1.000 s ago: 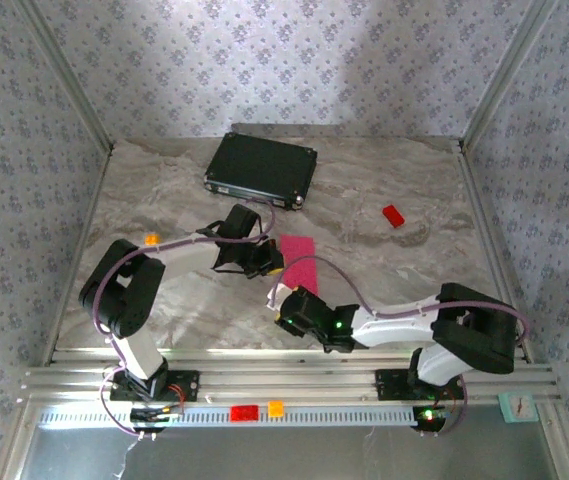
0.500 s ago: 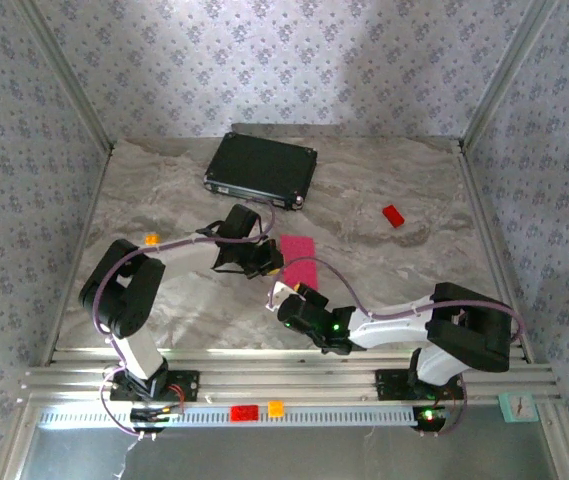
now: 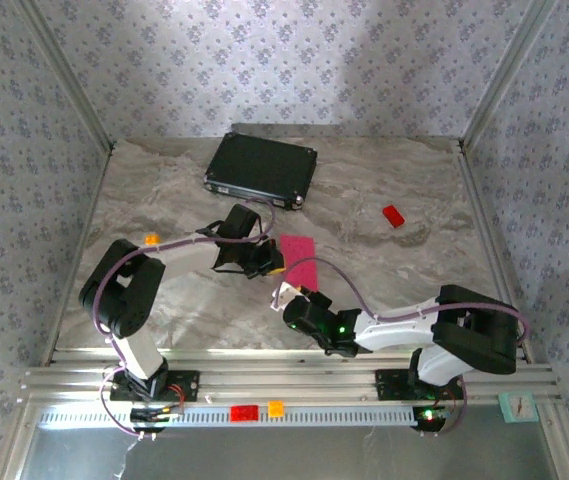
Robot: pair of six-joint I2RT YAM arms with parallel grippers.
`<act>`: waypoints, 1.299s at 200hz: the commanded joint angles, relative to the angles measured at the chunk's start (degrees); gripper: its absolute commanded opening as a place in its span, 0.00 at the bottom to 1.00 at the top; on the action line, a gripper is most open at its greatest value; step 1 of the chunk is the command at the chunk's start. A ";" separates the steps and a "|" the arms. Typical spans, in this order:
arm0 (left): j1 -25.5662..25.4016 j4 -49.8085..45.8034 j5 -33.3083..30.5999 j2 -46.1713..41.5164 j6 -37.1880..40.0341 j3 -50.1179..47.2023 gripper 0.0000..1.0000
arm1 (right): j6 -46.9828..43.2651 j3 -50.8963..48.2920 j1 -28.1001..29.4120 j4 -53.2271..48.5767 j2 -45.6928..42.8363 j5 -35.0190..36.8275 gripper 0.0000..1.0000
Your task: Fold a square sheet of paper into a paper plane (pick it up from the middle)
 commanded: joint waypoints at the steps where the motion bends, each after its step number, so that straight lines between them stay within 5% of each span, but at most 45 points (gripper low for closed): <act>1: 0.11 -0.18 1.46 0.06 0.39 0.26 0.03 | 1.34 -0.95 -0.48 2.18 -1.51 1.33 0.28; 232: -0.38 0.51 1.54 0.84 -0.23 0.48 0.03 | 5.35 -0.55 -3.12 0.20 -3.16 -4.61 0.00; 260: -0.46 0.56 0.73 -0.06 -0.23 0.10 0.29 | 9.23 -0.47 -4.36 -1.28 -4.30 -7.51 0.00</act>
